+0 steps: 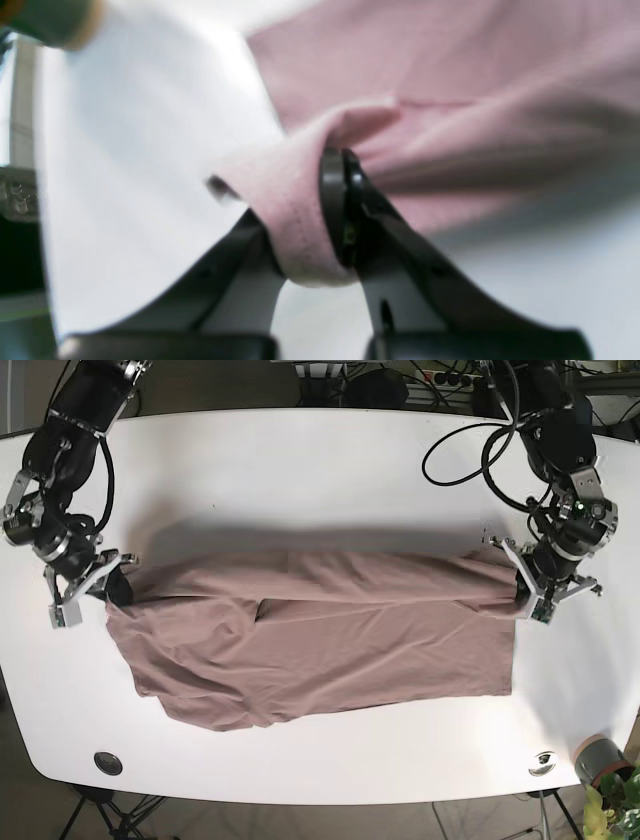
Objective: Fold the T-shirt properly
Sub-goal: 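Lay the folded edge down and pull it taut with both grippers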
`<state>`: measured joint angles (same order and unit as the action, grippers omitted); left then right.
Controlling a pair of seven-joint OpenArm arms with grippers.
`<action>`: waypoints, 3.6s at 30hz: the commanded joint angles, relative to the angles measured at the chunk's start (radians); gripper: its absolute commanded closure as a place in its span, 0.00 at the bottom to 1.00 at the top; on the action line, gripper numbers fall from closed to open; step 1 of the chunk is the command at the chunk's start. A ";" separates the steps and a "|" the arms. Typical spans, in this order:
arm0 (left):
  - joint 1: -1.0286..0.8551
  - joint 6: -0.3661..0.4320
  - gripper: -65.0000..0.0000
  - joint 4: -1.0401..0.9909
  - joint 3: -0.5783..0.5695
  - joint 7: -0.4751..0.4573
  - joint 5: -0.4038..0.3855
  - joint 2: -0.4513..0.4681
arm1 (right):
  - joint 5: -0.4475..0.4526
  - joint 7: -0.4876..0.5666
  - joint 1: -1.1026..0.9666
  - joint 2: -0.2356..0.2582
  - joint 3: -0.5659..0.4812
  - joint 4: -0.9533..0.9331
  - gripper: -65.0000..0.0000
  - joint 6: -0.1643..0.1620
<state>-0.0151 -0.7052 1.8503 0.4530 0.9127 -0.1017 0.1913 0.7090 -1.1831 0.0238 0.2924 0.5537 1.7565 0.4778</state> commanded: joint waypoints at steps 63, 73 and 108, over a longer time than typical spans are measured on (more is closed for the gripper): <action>-0.096 0.007 0.36 -0.156 0.060 -0.019 0.006 0.122 | -0.090 0.027 -0.218 0.011 0.053 0.046 0.22 0.003; -0.099 0.007 0.36 -0.156 0.163 -0.019 -0.344 0.182 | -0.048 0.024 -0.219 0.011 0.104 0.053 0.22 0.003; -0.265 0.007 0.37 -0.375 0.126 -0.410 -0.135 0.135 | -0.061 0.128 -0.216 0.011 0.006 -0.151 0.22 0.002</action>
<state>-0.2832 -0.6971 1.4689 0.5720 0.5224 -0.2279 0.3077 0.6353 -1.0733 -0.1986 0.2813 0.5537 1.6058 0.4751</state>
